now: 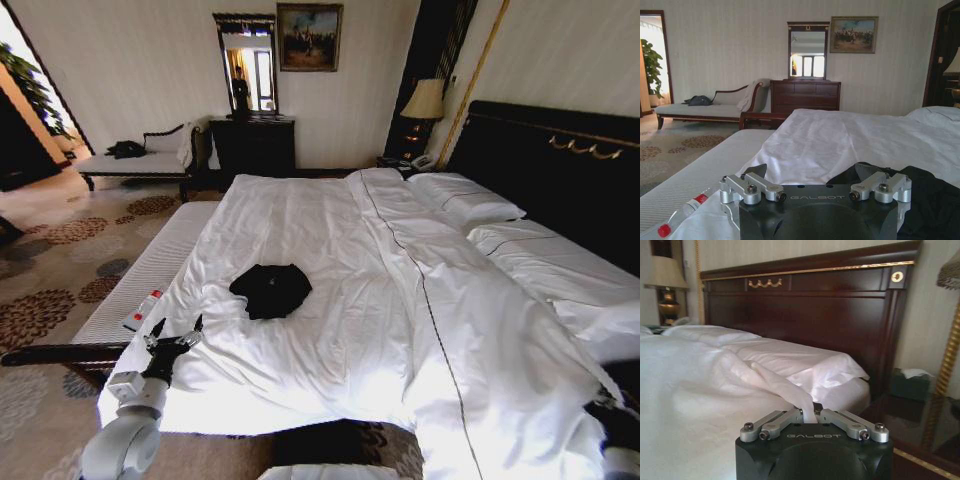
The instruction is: Fold the clothes on the bed.
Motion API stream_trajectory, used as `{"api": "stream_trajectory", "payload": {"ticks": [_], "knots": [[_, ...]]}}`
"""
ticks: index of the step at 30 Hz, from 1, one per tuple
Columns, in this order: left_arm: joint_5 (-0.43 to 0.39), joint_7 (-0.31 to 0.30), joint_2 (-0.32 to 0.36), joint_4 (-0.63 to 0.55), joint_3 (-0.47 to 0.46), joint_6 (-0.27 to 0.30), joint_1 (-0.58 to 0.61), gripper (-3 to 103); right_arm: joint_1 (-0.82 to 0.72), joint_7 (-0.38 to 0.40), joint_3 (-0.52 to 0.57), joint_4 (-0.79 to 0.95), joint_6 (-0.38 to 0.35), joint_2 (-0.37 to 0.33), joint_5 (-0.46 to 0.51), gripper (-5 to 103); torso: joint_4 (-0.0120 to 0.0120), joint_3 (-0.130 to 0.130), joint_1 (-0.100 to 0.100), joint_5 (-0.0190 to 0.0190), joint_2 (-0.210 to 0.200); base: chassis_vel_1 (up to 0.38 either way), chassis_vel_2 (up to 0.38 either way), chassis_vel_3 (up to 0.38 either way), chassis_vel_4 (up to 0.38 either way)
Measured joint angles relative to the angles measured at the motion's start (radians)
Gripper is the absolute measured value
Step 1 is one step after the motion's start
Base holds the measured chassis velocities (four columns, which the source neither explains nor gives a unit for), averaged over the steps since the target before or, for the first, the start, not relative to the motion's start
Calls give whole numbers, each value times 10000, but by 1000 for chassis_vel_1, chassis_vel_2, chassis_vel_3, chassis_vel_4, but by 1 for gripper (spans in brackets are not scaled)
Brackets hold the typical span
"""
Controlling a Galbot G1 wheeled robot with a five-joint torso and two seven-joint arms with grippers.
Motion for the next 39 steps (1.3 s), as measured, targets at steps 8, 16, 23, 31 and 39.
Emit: {"api": "stream_trajectory", "payload": {"ticks": [8, 16, 23, 31, 39], "knots": [[0, -9, -72, 73, 0, 1, 52, 99, 344, 53, 554, -942, 93, -833, -113, 1, -3, 1, 1, -3, 0, 0, 0, 0, 0], [4, -8, -238, 117, 78, 2, 2, 99, 444, 40, 563, -2204, 660, -1153, -409, 1, 0, 0, 1, -1, -1, 0, 0, 0, 0], [0, -6, -304, 90, 111, 38, 63, 99, 563, -69, 620, -3537, 1282, -1772, -557, 1, 1, 0, 1, -3, 0, 0, 0, 0, 0], [0, 1, -296, 43, 90, 44, 144, 99, 573, -62, 579, -3914, 1297, -1638, -523, 1, -2, -1, 1, -2, 0, 0, 0, 0, 0], [15, 19, -301, -7, 73, 32, 264, 99, 616, 121, 560, -3846, 1346, -1545, -514, 19, -40, -3, -7, -10, 5, -11, -18, -34, -26]]}}
